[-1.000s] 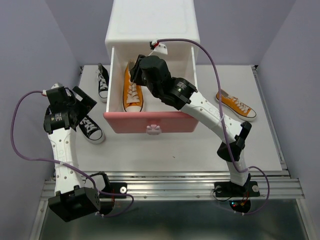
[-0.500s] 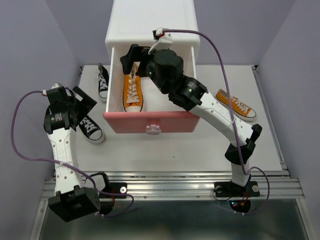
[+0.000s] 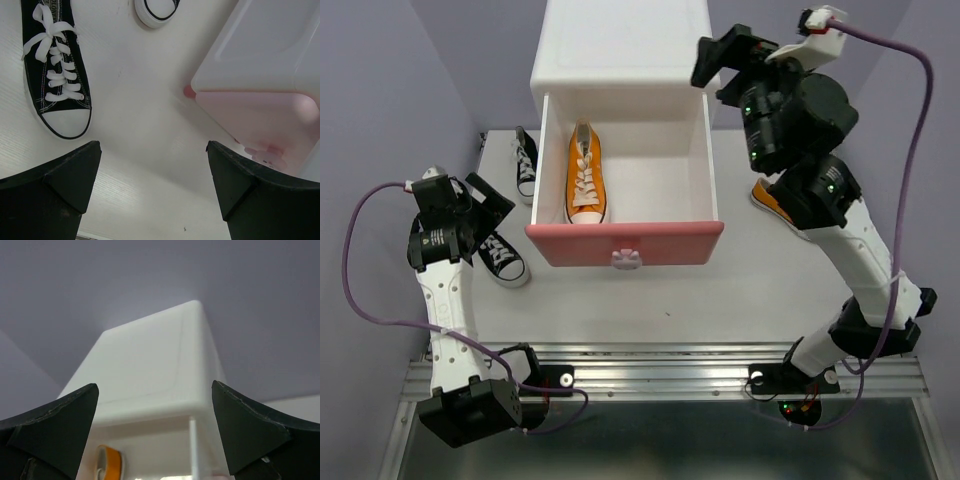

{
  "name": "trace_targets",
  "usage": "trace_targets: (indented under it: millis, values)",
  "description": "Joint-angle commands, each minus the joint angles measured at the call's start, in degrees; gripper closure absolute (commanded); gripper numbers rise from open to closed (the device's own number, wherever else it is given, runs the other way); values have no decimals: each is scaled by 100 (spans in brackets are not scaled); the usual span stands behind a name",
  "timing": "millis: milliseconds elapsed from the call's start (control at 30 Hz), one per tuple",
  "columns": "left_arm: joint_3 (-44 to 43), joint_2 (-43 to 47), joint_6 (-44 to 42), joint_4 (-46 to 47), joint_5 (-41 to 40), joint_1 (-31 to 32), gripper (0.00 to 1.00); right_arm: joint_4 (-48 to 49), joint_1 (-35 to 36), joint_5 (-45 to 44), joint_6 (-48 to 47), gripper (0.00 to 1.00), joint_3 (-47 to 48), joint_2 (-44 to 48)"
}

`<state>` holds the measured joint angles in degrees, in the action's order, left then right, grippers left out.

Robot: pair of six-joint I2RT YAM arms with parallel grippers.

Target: Place and organize the shoes in the shoe cabinet

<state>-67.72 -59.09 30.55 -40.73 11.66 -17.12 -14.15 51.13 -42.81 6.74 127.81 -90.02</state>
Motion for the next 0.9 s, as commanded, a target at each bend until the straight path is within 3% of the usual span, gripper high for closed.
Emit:
trace_targets:
  millis: [0,100,200,267,333,400,600,867]
  values:
    - [163,161,22,206,64,-19,1,-148,-1005,-510,203,0,-633,476]
    - [233,161,30,215,82,-19,1,-798,-1552,-116,397,0,-836,529]
    - [286,161,30,215,82,-19,1,-1843,-2693,822,1027,0,-810,389]
    - [312,161,22,197,64,-19,1,-2483,-3884,2438,1407,0,-819,117]
    - [330,161,13,179,56,-19,1,-2750,-4417,3824,1471,0,-854,-120]
    - [347,187,-13,162,3,-19,1,-2996,-4786,4697,807,0,-758,-481]
    - [435,240,-198,65,-67,-19,1,-3681,-5560,5721,-1233,0,-924,-1270]
    - [945,442,-312,56,-50,-19,1,-3638,-5948,5784,-1720,0,-1179,-1905]
